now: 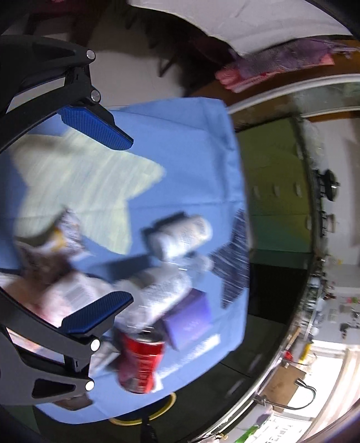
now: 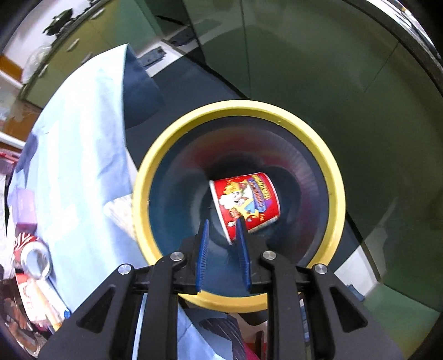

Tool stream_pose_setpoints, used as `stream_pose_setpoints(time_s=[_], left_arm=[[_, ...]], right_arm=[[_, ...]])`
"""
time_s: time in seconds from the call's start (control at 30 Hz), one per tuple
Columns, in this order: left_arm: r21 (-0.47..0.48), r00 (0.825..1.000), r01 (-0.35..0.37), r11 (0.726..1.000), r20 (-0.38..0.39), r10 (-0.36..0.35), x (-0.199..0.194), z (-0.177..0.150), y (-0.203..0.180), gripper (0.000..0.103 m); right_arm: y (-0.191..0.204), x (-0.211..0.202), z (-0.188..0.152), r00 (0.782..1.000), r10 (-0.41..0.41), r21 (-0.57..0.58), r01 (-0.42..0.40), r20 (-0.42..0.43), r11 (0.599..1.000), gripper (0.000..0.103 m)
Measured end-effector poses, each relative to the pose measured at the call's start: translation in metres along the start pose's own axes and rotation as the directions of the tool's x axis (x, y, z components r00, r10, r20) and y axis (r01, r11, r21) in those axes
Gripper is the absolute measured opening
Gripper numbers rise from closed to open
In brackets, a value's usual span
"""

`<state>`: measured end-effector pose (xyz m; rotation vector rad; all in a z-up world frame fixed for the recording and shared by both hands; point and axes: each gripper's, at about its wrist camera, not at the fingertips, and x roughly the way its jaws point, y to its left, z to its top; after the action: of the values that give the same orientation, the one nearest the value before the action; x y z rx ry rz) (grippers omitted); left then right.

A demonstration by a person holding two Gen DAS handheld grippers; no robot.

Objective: Collect trash
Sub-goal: 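Carry the noodle cup over the yellow-rimmed bin and open the right gripper, then grasp the white snack wrapper with the left gripper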

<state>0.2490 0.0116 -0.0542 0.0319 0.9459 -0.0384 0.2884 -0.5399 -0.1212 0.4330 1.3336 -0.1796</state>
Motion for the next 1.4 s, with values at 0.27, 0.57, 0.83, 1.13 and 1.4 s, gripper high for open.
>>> stream_pose_setpoints(time_s=[0.27,0.57,0.83,1.13,1.4], left_arm=[[-0.071,0.991,-0.005,0.997,-0.135,-0.004,0.009,-0.034,0.029,0.097],[-0.080,0.960,0.083,0.993,-0.262,-0.102,0.039,-0.046,0.014,0.074],[-0.107,0.942,0.133,0.985,-0.297,-0.159,0.054,-0.046,0.004,0.060],[-0.084,0.934,0.191,0.978,-0.292,-0.207,0.044,-0.046,0.002,0.019],[-0.024,0.970,0.146,0.989,-0.195,-0.148,0.003,-0.037,0.009,0.017]], right_arm=[[-0.004,-0.001,-0.013,0.999,0.050,-0.031,-0.050,-0.008,0.998,0.021],[-0.014,-0.001,-0.017,0.998,0.060,-0.026,-0.060,-0.013,0.998,0.027],[-0.015,0.011,-0.016,0.997,0.062,-0.027,-0.063,-0.034,0.998,0.027],[-0.013,0.015,-0.016,0.997,0.069,-0.034,-0.070,-0.037,0.997,0.027],[-0.011,0.010,-0.019,0.997,0.076,-0.043,-0.077,-0.027,0.996,0.027]])
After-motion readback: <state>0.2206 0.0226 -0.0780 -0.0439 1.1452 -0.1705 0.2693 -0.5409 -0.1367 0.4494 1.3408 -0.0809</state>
